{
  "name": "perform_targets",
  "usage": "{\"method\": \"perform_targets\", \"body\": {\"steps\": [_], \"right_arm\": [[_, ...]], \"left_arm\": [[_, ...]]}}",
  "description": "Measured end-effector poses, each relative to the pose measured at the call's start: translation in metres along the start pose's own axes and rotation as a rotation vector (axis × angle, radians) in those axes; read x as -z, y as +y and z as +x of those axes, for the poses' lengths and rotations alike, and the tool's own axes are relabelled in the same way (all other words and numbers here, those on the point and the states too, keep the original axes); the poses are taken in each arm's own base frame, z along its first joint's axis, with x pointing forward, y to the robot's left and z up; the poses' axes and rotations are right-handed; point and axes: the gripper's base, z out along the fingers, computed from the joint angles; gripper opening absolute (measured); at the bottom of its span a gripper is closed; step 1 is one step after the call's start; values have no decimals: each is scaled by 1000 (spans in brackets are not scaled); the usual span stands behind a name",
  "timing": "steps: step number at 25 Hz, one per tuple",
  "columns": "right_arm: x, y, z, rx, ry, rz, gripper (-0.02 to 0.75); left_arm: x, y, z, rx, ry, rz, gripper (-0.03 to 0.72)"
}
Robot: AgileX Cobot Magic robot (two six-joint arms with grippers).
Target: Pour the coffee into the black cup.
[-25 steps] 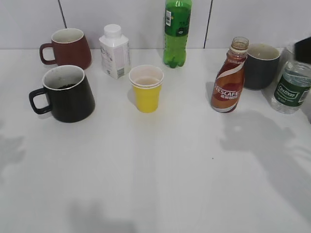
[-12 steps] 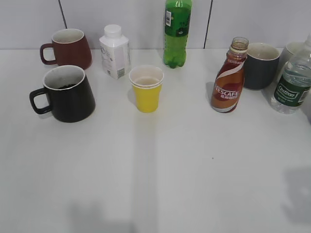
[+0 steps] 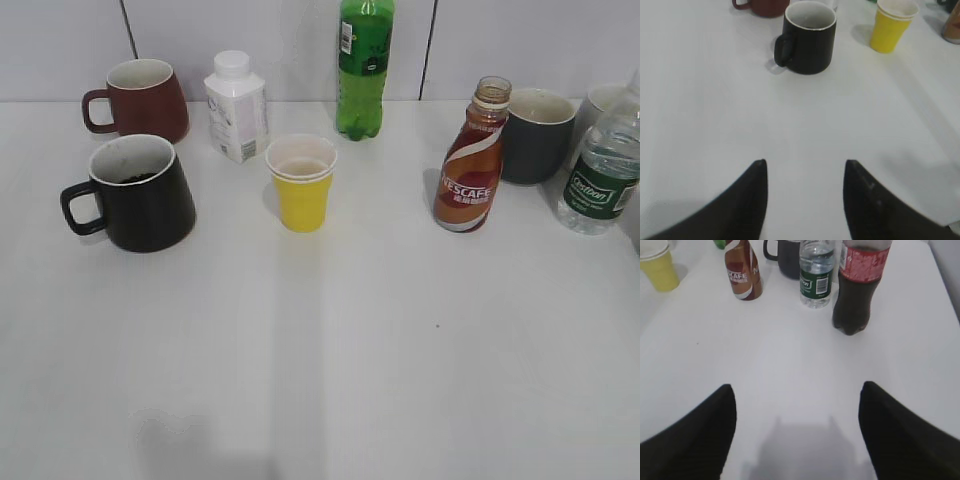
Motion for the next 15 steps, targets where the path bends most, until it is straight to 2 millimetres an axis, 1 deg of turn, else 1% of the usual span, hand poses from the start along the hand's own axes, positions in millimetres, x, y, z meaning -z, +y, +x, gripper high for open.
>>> {"method": "perform_targets", "body": {"steps": [4,8,11,15], "right_arm": [[-5,0,16,4,2,-15,591],[-24,4,28,14,37,-27,591],[-36,8,31,18,17,-50,591],[-38,9,31,25,0,-62,591]], "left_arm": [[5,-2,5,-55,-38,29,379],[1,-5,6,-78,-43,55,379],[1,-5,6,-81,-47,60,379],[1,-5,6,-81,-50,61,379]]}}
